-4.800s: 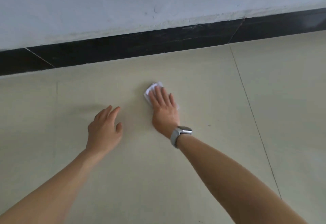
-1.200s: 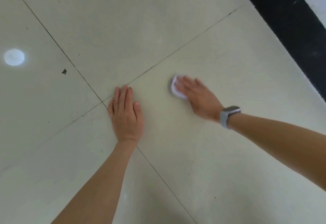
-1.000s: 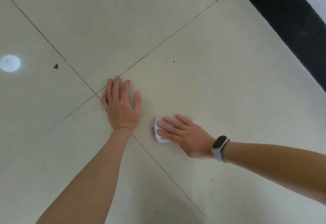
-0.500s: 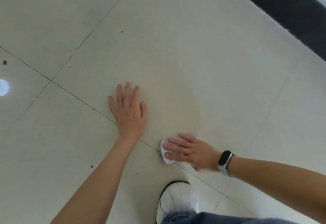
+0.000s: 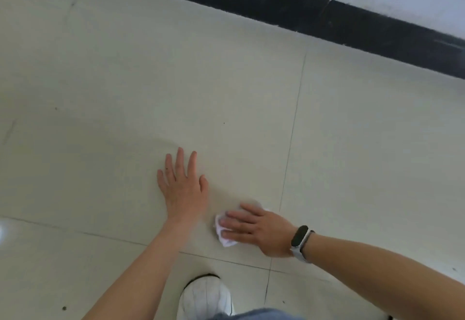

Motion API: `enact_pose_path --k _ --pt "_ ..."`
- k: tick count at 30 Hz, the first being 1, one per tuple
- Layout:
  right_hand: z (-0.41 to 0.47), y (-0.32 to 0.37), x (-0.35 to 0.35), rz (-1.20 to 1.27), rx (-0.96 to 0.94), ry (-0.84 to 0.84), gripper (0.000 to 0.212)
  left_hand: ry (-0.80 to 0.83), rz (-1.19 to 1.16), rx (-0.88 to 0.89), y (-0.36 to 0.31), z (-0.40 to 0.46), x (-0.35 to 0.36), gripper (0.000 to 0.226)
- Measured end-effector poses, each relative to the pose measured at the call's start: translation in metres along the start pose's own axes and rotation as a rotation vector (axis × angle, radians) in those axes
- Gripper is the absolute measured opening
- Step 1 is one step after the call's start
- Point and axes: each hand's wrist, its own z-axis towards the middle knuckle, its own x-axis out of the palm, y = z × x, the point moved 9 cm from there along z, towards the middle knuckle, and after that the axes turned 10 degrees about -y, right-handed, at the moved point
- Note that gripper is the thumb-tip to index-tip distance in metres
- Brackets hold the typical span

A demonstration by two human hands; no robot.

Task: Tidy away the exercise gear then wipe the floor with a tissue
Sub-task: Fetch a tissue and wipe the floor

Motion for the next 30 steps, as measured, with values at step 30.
enact_pose_path --k 30 --pt "-0.665 -0.190 -0.018 0.311 1.398 -0.178 0.085 0.493 0.368 0.857 -0.615 -0.186 0.204 0.064"
